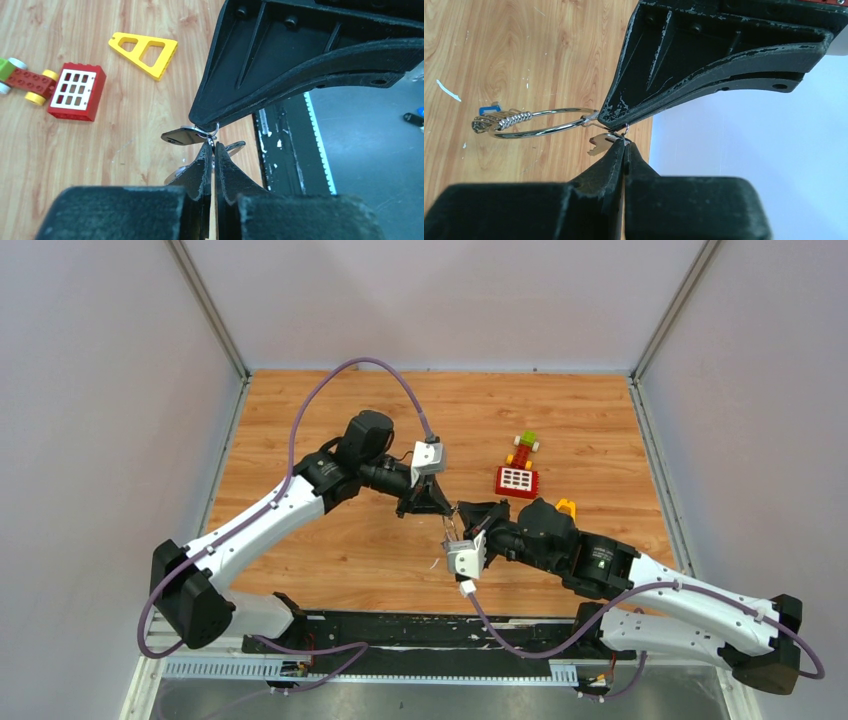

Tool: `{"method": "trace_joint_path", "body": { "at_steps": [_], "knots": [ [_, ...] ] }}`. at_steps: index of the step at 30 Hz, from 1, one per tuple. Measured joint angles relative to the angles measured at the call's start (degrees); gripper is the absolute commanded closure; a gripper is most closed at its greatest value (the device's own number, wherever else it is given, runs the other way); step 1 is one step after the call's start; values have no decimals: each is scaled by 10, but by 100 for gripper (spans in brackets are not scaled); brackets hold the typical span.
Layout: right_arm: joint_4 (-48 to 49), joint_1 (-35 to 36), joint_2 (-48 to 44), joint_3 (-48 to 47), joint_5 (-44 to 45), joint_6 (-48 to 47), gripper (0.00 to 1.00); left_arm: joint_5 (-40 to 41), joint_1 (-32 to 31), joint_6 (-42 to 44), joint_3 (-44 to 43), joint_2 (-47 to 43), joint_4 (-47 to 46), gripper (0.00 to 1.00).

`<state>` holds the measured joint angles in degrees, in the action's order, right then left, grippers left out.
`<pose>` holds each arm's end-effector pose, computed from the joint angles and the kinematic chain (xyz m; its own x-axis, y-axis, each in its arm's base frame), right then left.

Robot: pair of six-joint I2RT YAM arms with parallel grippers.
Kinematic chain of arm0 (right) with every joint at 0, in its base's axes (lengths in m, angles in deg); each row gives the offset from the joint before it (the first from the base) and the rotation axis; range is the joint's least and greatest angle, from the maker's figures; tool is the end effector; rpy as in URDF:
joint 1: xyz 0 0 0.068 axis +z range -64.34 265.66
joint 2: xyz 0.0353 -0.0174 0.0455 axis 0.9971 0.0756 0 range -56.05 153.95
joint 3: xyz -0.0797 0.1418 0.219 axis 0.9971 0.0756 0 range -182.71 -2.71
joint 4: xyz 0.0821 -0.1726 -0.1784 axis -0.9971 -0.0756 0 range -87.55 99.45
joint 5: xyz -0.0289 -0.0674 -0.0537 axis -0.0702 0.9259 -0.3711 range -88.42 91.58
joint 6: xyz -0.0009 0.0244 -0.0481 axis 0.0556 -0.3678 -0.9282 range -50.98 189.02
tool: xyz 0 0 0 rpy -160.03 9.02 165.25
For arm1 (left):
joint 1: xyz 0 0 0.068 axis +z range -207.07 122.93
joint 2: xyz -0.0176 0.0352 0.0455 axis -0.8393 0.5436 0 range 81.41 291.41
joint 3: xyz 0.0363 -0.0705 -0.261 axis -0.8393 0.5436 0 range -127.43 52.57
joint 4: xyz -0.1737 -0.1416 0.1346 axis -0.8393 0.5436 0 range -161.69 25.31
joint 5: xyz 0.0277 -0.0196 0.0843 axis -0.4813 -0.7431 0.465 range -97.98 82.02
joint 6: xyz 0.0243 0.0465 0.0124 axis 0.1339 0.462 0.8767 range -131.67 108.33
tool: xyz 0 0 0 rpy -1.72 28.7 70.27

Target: Put the keys on the keyring

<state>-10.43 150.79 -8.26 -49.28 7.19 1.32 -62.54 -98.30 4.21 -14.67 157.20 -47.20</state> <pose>0.0835 0.1718 0.3243 0.7424 -0.5878 -0.3214 -0.4682 -0.1120 -0.8765 0.1957 -0.2101 0.3407 -0.1493 0.3418 -0.9279 0.9738 -0.1118 -0.1979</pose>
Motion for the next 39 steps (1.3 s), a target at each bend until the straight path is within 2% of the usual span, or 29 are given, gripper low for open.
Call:
{"method": "trace_joint_path", "body": {
  "at_steps": [6, 7, 9, 13, 21, 32, 35, 39],
  "knots": [
    [-6, -2, -8, 1, 15, -15, 100, 13, -3, 55, 0, -5, 21, 81],
    [-7, -2, -11, 1, 20, -17, 100, 14, -3, 61, 0, -5, 23, 77],
    [-7, -4, -15, 1, 27, -21, 100, 21, -4, 75, 0, -5, 29, 61],
    [-9, -4, -16, 1, 36, -26, 100, 33, -4, 108, 0, -5, 34, 45],
    [-35, -4, -16, -10, 37, -23, 100, 54, -4, 232, 1, -4, 36, 27],
    [-48, -4, -16, -28, 17, 6, 100, 16, -4, 365, -31, 85, 61, 19],
    [-48, -7, -16, -28, 12, 13, 100, 4, -4, 373, -16, 86, 54, 19],
    [-51, -15, -19, -28, -3, 25, 100, -6, -4, 346, 34, 73, -4, 18]
  ]
}}
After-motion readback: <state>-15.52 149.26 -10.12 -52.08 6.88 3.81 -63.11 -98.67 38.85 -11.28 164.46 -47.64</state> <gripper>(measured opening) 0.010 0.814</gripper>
